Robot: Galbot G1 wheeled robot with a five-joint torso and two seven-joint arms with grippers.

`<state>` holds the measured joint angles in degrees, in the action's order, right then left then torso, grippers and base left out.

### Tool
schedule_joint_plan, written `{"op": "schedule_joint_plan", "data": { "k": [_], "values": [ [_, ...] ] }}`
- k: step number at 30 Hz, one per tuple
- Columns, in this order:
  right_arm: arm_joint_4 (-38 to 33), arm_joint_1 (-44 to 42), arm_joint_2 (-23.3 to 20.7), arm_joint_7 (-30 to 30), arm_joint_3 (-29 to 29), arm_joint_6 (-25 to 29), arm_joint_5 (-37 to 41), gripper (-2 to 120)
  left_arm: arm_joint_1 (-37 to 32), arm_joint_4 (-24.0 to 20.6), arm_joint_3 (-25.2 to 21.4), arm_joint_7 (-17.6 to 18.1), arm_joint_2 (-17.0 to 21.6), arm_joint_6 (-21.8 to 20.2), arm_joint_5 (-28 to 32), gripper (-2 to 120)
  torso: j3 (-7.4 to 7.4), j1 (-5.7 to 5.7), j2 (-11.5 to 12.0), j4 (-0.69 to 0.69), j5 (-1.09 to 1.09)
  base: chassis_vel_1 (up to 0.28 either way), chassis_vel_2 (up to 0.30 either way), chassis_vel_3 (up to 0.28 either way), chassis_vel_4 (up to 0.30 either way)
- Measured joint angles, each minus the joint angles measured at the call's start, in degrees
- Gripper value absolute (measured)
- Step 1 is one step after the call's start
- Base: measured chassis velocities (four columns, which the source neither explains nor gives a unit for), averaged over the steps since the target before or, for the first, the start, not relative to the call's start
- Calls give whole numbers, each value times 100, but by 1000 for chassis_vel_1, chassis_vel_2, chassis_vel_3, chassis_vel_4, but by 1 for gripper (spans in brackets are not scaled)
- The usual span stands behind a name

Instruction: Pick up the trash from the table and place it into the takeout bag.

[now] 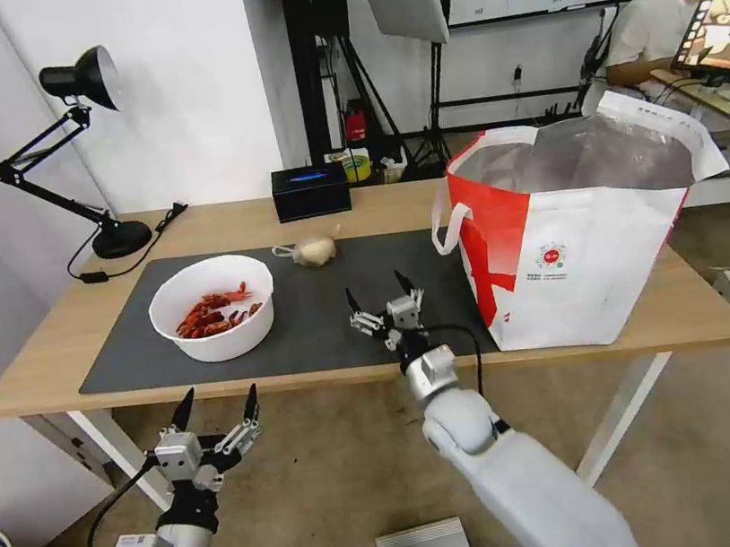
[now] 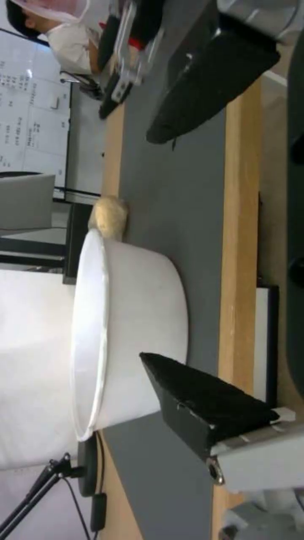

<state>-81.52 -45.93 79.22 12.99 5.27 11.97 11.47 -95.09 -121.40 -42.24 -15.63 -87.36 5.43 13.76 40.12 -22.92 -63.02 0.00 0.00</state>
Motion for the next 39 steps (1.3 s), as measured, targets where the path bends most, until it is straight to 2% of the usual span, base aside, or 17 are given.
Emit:
{"op": "schedule_joint_plan", "data": {
  "k": [18,30,39],
  "values": [
    [1838,1858,513,-216,521,-2,133,95,-86,-90,-98,-40,-62,18,54,100,0,0,0,1,0,0,0,0,0],
    [2725,2662,677,-604,826,-250,-151,98,-70,-82,-103,-68,-90,21,124,100,-1,0,0,1,0,0,0,0,0],
    [3476,3093,961,-870,794,-339,-242,99,-57,-38,-110,-97,-92,22,125,100,-1,0,0,1,0,0,0,0,0]
  ]
}}
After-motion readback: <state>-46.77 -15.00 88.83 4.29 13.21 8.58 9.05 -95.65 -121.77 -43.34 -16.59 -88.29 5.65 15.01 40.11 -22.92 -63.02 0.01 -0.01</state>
